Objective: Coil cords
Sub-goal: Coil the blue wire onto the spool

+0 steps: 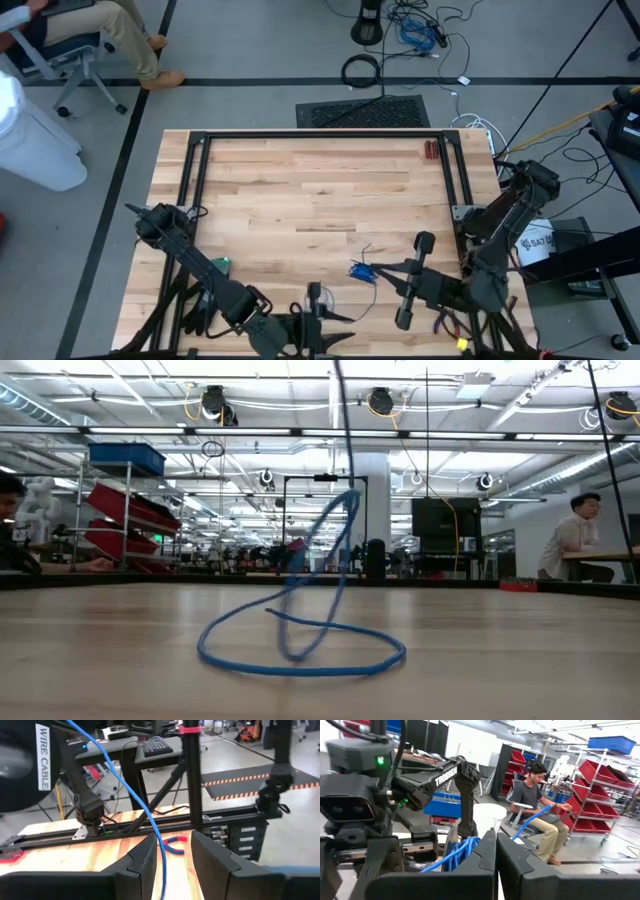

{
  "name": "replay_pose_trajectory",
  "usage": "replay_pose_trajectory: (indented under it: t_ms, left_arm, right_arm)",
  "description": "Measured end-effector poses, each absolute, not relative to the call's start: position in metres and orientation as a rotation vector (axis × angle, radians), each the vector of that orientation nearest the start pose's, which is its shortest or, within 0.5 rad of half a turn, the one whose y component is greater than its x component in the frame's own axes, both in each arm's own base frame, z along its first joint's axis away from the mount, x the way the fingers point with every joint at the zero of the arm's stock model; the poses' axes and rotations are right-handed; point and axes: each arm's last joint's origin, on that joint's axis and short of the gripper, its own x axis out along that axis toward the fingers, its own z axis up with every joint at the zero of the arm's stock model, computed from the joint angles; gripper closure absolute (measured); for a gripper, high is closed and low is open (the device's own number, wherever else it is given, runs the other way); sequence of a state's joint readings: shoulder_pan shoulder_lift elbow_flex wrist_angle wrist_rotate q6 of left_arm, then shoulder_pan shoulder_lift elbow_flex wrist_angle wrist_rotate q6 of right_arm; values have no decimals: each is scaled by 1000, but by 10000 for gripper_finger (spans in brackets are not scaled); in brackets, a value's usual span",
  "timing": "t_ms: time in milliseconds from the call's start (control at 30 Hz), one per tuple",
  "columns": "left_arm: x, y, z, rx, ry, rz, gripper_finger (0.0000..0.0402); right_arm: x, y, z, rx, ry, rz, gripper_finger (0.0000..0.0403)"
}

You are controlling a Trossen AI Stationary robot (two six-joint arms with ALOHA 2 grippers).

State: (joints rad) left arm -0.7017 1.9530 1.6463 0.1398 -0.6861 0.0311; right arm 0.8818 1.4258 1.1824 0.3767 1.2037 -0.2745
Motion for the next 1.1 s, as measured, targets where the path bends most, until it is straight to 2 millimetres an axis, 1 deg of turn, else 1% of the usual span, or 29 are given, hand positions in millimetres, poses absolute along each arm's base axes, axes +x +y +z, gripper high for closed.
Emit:
replay_pose_trajectory:
  t_ms: [200, 300, 467, 633, 700, 800, 933, 1100]
  left_arm:
    - [354, -292, 318, 145, 121, -39, 275]
    - [352, -292, 324, 123, 107, 15, 275]
    - [348, -294, 331, 147, 134, 58, 255]
    - [346, -290, 341, 231, 108, 251, 247]
    - [346, -289, 343, 277, 105, 282, 246]
    - [343, -294, 347, 305, 79, 266, 246]
    - [339, -301, 353, 318, 29, 199, 246]
    - [338, -303, 357, 307, -13, 136, 246]
  right_arm:
    - [210, 227, 379, -149, -36, -295, 403]
    - [208, 228, 381, -155, -44, -288, 403]
    - [208, 229, 381, -155, -53, -264, 403]
    - [209, 230, 381, -147, -65, -217, 403]
    - [209, 231, 382, -142, -73, -185, 403]
    - [209, 232, 382, -147, -82, -146, 403]
    - [210, 234, 382, -153, -97, -79, 403]
    - [212, 234, 382, -150, -113, -14, 403]
